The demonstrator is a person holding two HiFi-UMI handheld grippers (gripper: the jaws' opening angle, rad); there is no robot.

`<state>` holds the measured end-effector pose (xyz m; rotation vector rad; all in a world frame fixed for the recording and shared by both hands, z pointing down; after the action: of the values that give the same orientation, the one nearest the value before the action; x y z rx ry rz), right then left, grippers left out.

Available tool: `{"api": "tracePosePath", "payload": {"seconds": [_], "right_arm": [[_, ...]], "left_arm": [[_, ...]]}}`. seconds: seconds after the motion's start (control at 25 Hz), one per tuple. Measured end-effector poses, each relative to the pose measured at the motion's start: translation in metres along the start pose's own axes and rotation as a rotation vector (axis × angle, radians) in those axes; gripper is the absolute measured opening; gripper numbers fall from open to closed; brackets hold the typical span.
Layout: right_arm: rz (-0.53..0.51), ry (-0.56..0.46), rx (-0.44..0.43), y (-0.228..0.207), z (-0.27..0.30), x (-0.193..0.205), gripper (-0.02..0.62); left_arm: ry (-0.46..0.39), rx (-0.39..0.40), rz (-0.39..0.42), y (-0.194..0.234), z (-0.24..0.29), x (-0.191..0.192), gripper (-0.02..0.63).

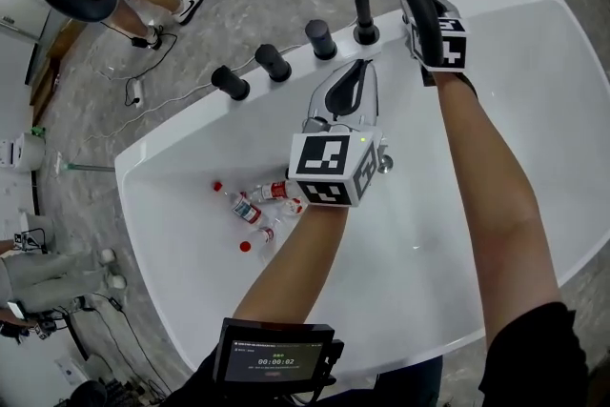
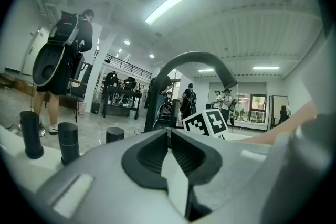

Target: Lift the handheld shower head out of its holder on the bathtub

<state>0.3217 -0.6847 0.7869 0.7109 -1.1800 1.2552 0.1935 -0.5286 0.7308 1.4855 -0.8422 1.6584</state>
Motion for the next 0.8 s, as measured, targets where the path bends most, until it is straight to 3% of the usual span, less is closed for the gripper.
{"api": "tracePosePath", "payload": {"seconds": [0.2,0.44,0.8], "right_arm": [[-0.021,0.001,-0.007,0.009,-0.010,-0.006,0.154],[-0.034,0.008,-0.016,0.020,-0.028,-0.023,0.153],[-0.039,-0.021,-0.029,0.052,-0.108,-0.137,0.153]], "left_arm": [[-0.002,0.001,-0.013,-0.003,0.002,-0.008,0.011],[-0.009,-0.005,-0.001,-0.008,-0.013,-0.056,0.011],[-0.042,-0.009,-0.003,-0.016,-0.066,-0.182,0.011]]}}
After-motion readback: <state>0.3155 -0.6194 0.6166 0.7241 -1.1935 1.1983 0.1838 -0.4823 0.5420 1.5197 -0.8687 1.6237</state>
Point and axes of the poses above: the fingertips, and each gripper's own axes: z forward along the fingers, y to its left, x out of its underside, the point moved 1 cm from there along -z, backward along the fingers, and after that the axes turned 11 degrees about z, right-handed, at the moved point
